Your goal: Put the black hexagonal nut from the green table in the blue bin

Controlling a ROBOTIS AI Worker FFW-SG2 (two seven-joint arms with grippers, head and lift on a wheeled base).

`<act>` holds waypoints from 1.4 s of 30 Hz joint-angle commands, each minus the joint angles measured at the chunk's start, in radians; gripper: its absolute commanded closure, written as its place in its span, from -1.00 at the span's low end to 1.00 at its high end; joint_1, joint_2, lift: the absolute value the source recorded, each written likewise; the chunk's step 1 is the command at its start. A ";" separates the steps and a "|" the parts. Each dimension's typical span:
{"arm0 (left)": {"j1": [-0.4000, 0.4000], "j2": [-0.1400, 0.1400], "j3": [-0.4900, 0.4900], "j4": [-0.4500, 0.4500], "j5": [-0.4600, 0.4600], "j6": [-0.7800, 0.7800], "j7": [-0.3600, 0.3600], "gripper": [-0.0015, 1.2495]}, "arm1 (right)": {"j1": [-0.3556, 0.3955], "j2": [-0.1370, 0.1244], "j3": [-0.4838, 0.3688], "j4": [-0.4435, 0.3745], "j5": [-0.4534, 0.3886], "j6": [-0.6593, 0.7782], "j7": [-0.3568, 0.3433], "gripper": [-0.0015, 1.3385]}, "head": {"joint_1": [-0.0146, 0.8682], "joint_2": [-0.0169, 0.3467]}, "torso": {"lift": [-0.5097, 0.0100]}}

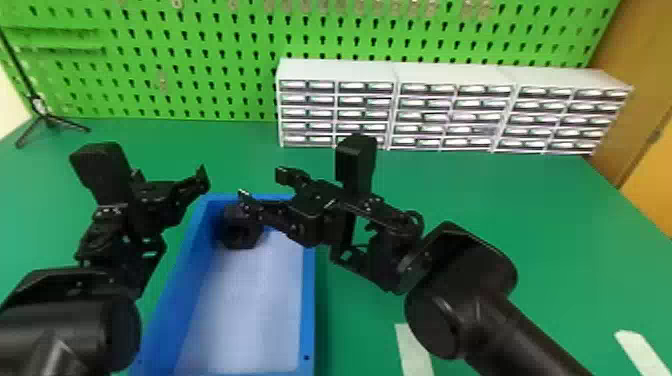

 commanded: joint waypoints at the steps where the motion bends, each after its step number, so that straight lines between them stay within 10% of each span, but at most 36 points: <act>1: -0.001 0.000 0.000 0.000 0.000 0.000 0.000 -0.83 | -0.001 0.000 -0.003 0.000 0.000 0.003 0.000 -0.30 | 0.60 -0.86 | 0.59; 27: 0.012 0.002 0.011 -0.002 0.011 0.000 -0.009 -0.83 | 0.063 0.022 -0.137 -0.006 0.074 0.086 0.000 -0.28 | 0.60 -0.86 | 0.59; 42: 0.016 0.002 0.016 -0.002 0.015 0.000 -0.022 -0.83 | 0.175 0.052 -0.393 -0.046 0.210 0.129 0.000 -0.28 | 0.60 -0.86 | 0.59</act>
